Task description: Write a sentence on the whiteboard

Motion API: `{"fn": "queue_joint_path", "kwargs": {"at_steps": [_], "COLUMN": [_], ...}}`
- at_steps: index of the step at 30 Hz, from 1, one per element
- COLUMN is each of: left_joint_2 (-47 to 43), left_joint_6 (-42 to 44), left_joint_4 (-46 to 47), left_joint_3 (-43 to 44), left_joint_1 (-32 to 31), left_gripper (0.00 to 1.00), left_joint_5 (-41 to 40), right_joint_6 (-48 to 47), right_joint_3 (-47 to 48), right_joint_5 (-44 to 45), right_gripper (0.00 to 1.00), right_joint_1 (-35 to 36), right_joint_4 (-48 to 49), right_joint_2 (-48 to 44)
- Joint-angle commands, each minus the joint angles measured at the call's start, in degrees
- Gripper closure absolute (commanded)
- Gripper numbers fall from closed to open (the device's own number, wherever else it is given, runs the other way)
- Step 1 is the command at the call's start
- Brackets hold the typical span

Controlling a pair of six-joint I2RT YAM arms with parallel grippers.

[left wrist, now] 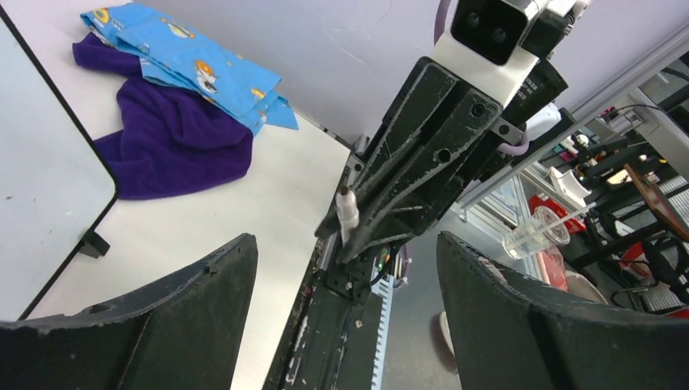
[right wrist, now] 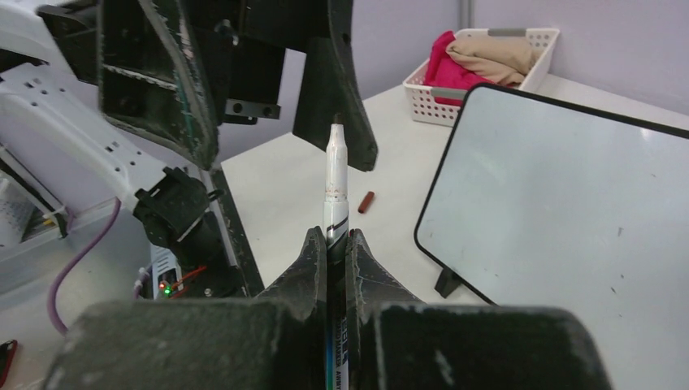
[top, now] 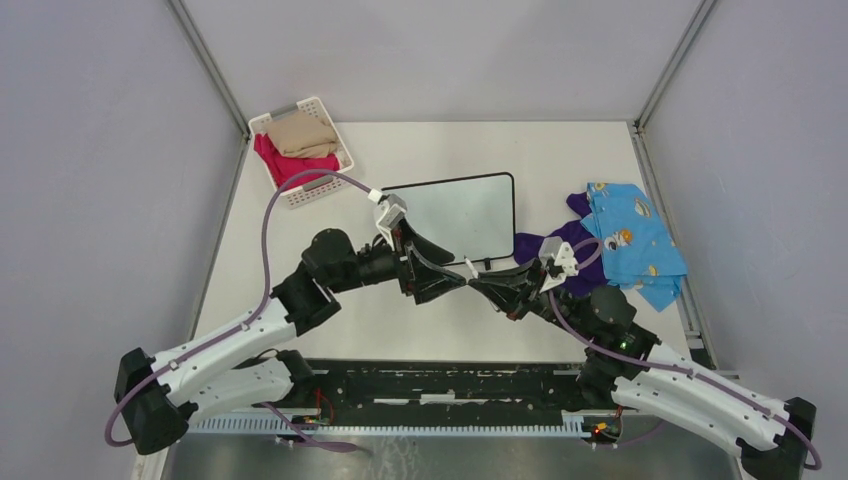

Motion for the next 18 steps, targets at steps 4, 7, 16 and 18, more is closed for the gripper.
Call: {"fn": "queue_joint_path", "kwargs": {"at_steps": [4,7,16,18], "left_joint_2": [1.4,2.1,5.0,4.8], "left_joint_6": [-1.7,-1.3,-1.6,-1.6], "left_joint_4": [7.1,6.4,6.8,6.7], "left_joint_3": [2.2,3.4,5.8,5.6], "left_joint_1": [-0.4,-0.4,-0.5,-0.5], "left_gripper": [0.15,0.2,0.48,0.51], "left_joint_5": [0.0,0.8,8.0,8.6], "right_joint_6": [3.0,3.5,3.0,2.8], "right_joint_3": [-0.7,-0.6,-0.4,-0.4], "right_joint_5": [-6.9,-8.7,-9.9,-9.7], "right_gripper": [1.0,1.0,1.0,1.0], "right_joint_1": [0.1,0.1,0.1,0.1], "right_joint_4": [10.2,11.6,12.3,12.2], "right_joint_2": [1.4,2.5,3.9,3.8]}}
